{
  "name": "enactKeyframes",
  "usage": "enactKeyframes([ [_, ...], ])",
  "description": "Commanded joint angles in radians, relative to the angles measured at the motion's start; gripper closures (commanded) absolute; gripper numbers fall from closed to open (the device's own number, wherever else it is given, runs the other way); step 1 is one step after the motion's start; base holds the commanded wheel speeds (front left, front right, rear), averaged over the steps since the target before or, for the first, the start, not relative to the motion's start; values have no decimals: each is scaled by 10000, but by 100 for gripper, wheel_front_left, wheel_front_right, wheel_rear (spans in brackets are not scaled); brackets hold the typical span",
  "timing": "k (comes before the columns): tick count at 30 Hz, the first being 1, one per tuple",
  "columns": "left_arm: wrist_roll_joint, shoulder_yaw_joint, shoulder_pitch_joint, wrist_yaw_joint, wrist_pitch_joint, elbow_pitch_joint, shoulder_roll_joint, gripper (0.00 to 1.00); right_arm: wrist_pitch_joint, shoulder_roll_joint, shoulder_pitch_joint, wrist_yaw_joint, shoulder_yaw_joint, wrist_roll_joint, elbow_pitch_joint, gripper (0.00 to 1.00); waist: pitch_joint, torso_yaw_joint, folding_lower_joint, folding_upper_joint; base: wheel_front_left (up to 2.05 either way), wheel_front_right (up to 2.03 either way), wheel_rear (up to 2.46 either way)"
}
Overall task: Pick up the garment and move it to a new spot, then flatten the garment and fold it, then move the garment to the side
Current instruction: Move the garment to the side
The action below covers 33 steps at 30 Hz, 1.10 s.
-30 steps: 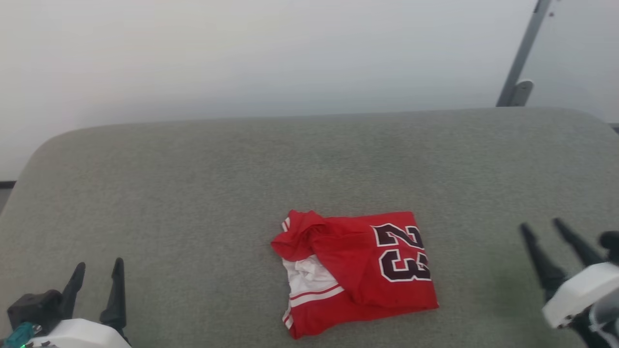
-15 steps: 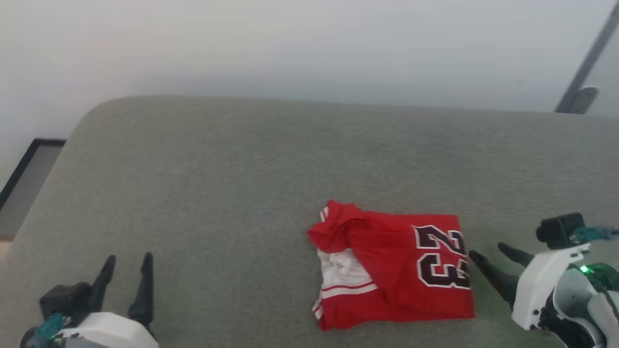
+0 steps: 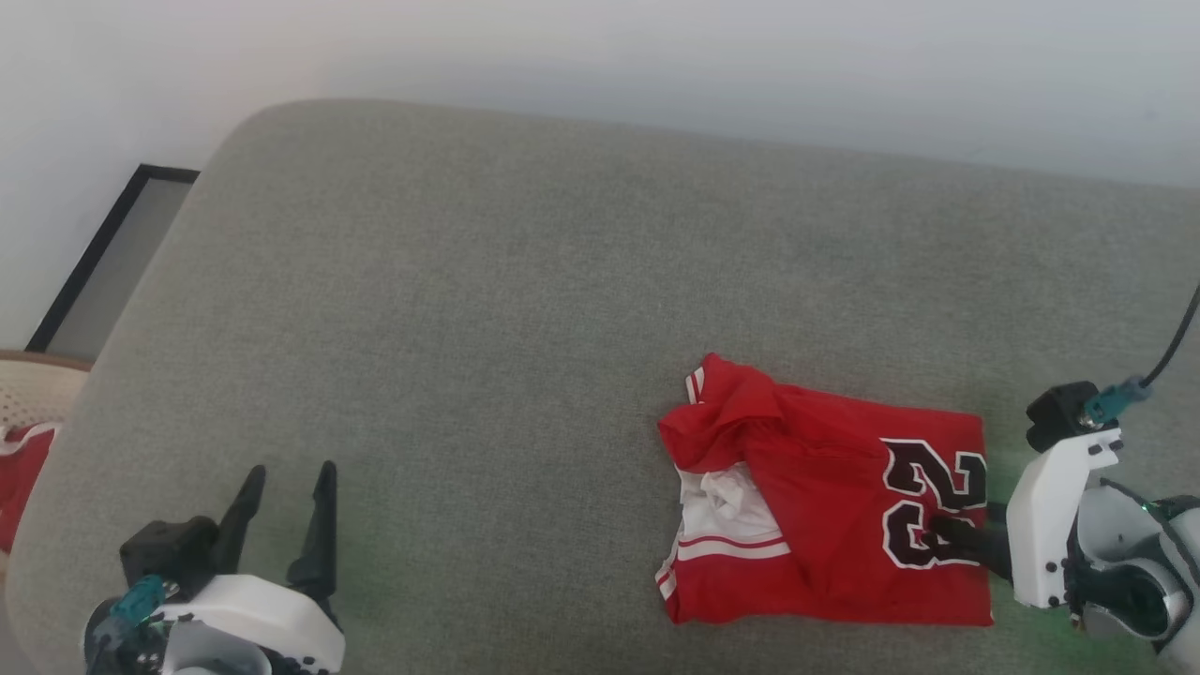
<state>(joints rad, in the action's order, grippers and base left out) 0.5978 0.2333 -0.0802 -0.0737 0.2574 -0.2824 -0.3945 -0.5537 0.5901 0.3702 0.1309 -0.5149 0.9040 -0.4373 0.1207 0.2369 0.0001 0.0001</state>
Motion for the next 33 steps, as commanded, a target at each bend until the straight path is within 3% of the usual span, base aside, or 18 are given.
enactKeyframes([
  [1,-116,-1,-172,45,60,-35,101,0,-376,-287,-96,-5,-95,97,-272,0,174,118,-1,-1,0,0,0],
  [7,-197,-37,-327,125,85,-187,267,0,-1470,-808,-151,-4,-34,228,-622,0,333,186,-1,-1,0,0,0],
  [8,-218,-39,-331,141,87,-207,292,0,-1513,-843,-152,-4,-12,217,-545,60,351,184,-1,-1,0,0,0],
  [9,-246,-45,-341,154,90,-224,317,0,-1598,-869,-143,-2,42,233,-473,100,368,177,-1,-1,0,0,0],
  [20,-444,-45,-708,273,80,-181,402,0,-2127,-504,134,-4,1021,193,583,100,434,-220,-1,-1,0,0,0],
  [33,-805,320,-1482,389,81,-167,624,0,-2457,509,904,-12,2423,-402,887,100,853,-1212,-1,-1,0,0,0],
])
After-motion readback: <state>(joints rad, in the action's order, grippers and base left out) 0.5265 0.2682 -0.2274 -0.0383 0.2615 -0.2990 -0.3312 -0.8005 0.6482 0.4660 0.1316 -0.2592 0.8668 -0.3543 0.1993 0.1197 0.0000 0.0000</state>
